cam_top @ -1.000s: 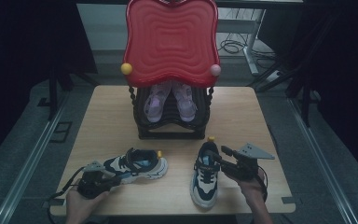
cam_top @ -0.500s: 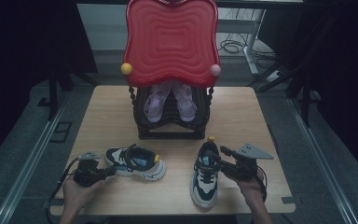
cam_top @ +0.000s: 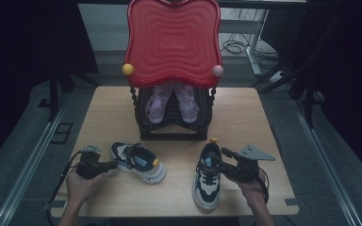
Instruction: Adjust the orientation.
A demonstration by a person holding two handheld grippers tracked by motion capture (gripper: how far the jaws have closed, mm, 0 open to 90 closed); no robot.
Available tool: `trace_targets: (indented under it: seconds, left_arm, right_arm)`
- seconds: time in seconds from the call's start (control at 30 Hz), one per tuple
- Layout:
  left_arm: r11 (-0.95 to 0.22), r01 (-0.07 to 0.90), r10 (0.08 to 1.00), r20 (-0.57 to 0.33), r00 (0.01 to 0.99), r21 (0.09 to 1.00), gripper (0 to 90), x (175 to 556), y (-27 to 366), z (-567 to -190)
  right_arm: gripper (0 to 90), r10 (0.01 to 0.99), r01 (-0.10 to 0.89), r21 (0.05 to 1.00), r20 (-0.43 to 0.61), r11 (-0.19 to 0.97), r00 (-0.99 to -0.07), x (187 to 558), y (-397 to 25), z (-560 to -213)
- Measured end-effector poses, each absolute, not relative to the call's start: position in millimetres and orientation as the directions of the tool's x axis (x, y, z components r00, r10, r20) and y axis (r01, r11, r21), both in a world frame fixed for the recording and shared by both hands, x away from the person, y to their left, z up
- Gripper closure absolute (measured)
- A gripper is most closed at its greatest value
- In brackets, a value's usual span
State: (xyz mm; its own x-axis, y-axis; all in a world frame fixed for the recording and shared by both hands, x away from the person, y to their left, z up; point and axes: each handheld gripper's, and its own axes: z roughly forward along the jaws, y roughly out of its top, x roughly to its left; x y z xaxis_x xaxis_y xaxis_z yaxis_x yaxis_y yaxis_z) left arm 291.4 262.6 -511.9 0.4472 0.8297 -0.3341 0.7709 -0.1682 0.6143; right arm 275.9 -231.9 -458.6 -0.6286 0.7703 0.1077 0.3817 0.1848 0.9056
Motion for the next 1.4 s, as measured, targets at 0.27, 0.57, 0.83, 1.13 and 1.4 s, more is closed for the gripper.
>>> trace_targets:
  seconds: [0.27,0.57,0.83,1.13,1.4]
  left_arm:
    - [-0.156,0.693,0.811,-0.31,0.497,0.704,88.4,279.1,252.3,-476.4]
    - [-0.191,0.617,0.773,-0.271,0.574,0.763,80.6,273.7,222.2,-448.7]
    - [-0.157,0.611,0.767,-0.294,0.57,0.776,62.0,281.2,213.1,-439.6]
    - [-0.149,0.589,0.781,-0.271,0.563,0.794,46.3,281.2,210.9,-434.1]
    - [-0.128,0.557,0.774,-0.268,0.574,0.821,44.0,274.0,223.9,-428.4]
  right_arm:
    - [62.2,0.733,0.366,0.908,0.107,0.203,-0.672,273.4,-225.2,-454.8]
    - [71.0,0.69,0.346,0.905,0.087,0.246,-0.718,270.6,-213.3,-450.7]
    - [85.0,0.641,0.357,0.901,0.125,0.246,-0.757,276.3,-198.3,-450.0]
    - [89.2,0.572,0.339,0.892,0.116,0.3,-0.812,282.0,-150.0,-441.5]
    - [89.2,0.547,0.321,0.871,0.074,0.372,-0.834,281.6,-98.7,-431.6]
